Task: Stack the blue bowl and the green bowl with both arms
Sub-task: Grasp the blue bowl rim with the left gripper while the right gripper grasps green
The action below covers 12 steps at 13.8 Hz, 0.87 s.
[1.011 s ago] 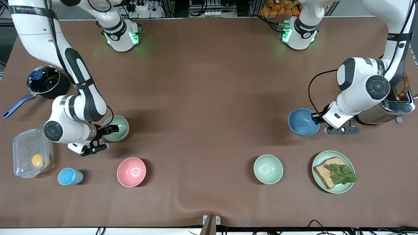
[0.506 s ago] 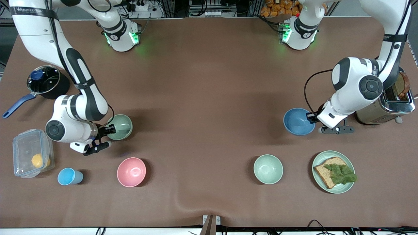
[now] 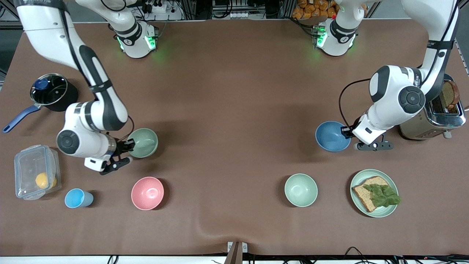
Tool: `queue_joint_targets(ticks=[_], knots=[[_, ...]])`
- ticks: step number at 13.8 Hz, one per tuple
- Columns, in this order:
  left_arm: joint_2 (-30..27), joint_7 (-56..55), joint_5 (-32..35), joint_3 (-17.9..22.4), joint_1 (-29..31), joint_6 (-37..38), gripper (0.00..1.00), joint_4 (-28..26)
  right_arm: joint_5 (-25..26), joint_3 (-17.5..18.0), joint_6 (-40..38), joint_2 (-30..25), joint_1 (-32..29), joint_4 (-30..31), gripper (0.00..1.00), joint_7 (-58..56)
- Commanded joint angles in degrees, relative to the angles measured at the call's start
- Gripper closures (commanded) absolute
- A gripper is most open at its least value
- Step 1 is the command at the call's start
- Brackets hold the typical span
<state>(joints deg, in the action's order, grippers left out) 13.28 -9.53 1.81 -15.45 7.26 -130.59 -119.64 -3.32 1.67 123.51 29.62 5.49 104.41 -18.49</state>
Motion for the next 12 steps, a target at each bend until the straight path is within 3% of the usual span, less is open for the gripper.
queue_joint_targets(ticks=[1,3,7,12], knots=[[0.17,-1.01,-0.75,-0.46,0.03,0.69,1.0,0.46,-0.73,1.48,-0.28,-1.58,4.07,0.28,1.0,10.18],[0.52,-1.1,-0.75,-0.54,0.03,0.69,1.0,0.46,-1.51,3.16,0.24,-0.8,7.5,-1.65,1.0,21.42],[0.44,-1.1,-0.75,-0.54,0.03,0.69,1.0,0.19,-11.08,3.25,1.47,2.19,13.93,-7.01,1.0,34.02],[0.52,-1.19,-0.75,-0.54,-0.05,0.69,1.0,0.37,-11.89,3.25,9.02,6.23,21.56,-7.64,1.0,46.68]])
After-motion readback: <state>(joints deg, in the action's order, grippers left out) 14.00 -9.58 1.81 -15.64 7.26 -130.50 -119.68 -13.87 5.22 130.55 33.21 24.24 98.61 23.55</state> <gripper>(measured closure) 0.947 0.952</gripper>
